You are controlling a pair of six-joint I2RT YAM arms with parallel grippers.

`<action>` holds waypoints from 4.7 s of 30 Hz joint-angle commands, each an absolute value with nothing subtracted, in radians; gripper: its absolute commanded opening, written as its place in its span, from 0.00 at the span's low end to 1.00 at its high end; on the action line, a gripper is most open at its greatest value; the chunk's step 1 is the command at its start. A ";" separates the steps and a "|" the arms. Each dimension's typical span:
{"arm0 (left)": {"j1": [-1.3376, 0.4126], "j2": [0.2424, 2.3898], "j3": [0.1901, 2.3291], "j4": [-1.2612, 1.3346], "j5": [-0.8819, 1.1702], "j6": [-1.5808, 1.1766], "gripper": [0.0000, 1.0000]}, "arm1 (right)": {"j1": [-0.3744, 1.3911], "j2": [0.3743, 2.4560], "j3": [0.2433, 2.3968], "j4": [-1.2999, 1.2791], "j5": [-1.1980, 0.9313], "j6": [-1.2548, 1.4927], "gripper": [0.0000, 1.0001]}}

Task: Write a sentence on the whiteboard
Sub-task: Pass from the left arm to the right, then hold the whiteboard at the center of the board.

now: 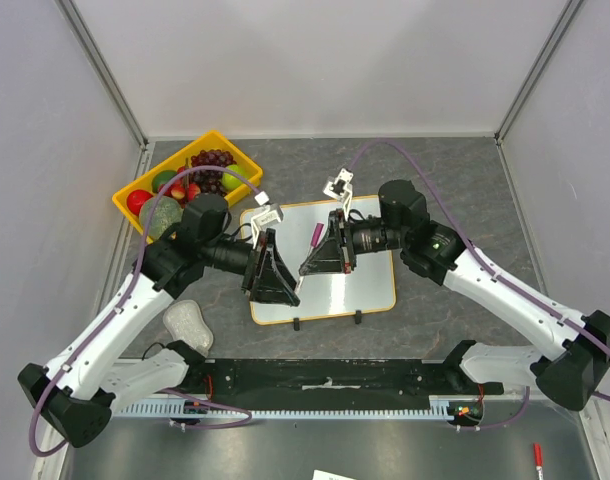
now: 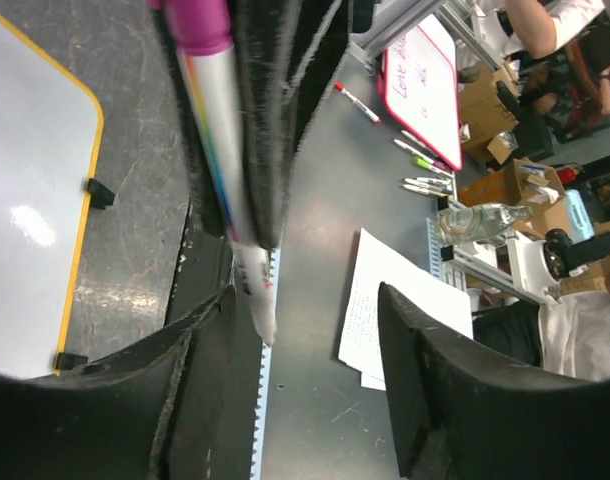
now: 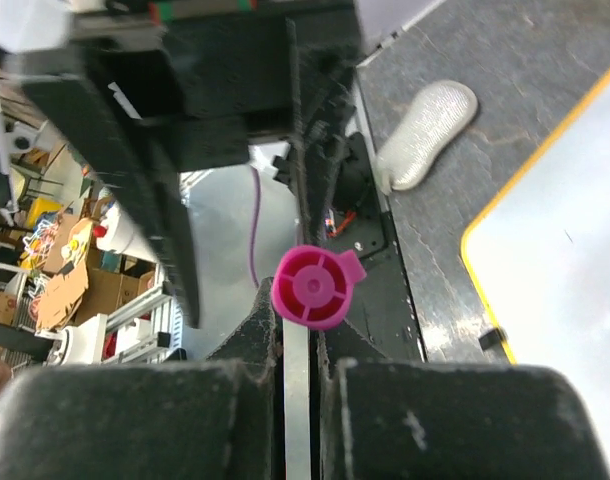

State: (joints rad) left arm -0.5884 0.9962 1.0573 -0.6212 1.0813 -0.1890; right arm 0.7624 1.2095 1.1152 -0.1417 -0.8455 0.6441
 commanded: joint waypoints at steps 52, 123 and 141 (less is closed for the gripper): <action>-0.321 0.987 0.962 -0.538 0.353 -0.305 0.88 | 0.548 0.983 0.809 0.103 -0.474 0.554 0.00; -0.052 0.966 0.773 -0.163 0.706 -0.387 0.89 | 0.402 0.885 0.472 0.520 -0.472 0.718 0.00; -0.052 0.950 0.773 -0.178 0.680 -0.371 0.89 | 0.402 0.877 0.440 0.574 -0.466 0.733 0.00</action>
